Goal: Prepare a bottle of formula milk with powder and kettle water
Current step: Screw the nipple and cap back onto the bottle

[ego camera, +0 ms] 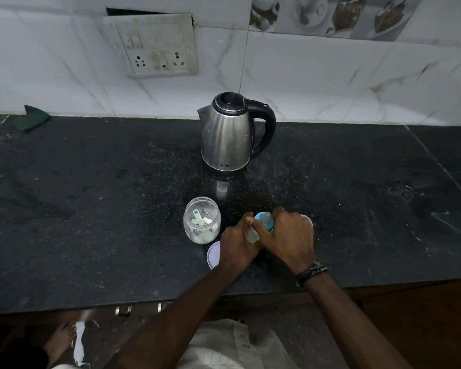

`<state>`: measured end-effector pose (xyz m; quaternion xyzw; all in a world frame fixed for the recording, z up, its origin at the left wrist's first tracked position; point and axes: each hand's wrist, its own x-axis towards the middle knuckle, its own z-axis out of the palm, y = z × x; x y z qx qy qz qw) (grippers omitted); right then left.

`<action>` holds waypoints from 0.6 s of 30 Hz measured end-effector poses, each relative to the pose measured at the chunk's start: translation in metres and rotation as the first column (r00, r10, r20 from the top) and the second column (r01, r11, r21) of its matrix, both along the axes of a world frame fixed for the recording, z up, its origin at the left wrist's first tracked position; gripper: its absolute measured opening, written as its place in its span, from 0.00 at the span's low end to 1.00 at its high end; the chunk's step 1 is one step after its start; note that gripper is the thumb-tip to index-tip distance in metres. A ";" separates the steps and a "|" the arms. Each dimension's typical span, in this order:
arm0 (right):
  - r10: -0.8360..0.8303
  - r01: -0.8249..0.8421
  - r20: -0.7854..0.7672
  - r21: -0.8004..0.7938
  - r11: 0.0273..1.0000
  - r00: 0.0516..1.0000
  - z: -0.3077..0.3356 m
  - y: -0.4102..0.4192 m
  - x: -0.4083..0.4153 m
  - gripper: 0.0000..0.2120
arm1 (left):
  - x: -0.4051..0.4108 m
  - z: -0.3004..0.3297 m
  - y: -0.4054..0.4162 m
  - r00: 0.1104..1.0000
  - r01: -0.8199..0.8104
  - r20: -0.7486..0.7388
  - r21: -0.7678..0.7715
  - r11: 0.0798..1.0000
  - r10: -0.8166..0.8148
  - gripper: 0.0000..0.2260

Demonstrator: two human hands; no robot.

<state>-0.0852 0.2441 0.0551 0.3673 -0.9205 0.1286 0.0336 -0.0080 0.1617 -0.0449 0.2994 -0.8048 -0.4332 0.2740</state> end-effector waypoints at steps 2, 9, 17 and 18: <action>-0.002 0.006 0.058 -0.068 0.998 0.998 0.001 0.009 -0.005 0.34 | 0.002 0.002 -0.002 1.000 0.017 -0.006 0.014 1.000 -0.017 0.26; -0.223 0.224 0.027 -0.159 0.961 0.974 -0.010 0.026 -0.049 0.13 | 0.002 -0.001 -0.004 0.998 0.065 -0.003 0.007 0.998 -0.065 0.29; -0.245 0.194 0.197 0.245 0.950 0.949 -0.034 0.031 -0.066 0.28 | 0.002 -0.001 -0.005 0.997 0.074 -0.018 0.001 0.997 -0.074 0.30; -0.226 0.181 0.201 0.218 0.959 0.953 -0.036 0.032 -0.066 0.25 | 0.002 -0.001 -0.004 0.997 0.074 -0.020 0.001 0.997 -0.074 0.30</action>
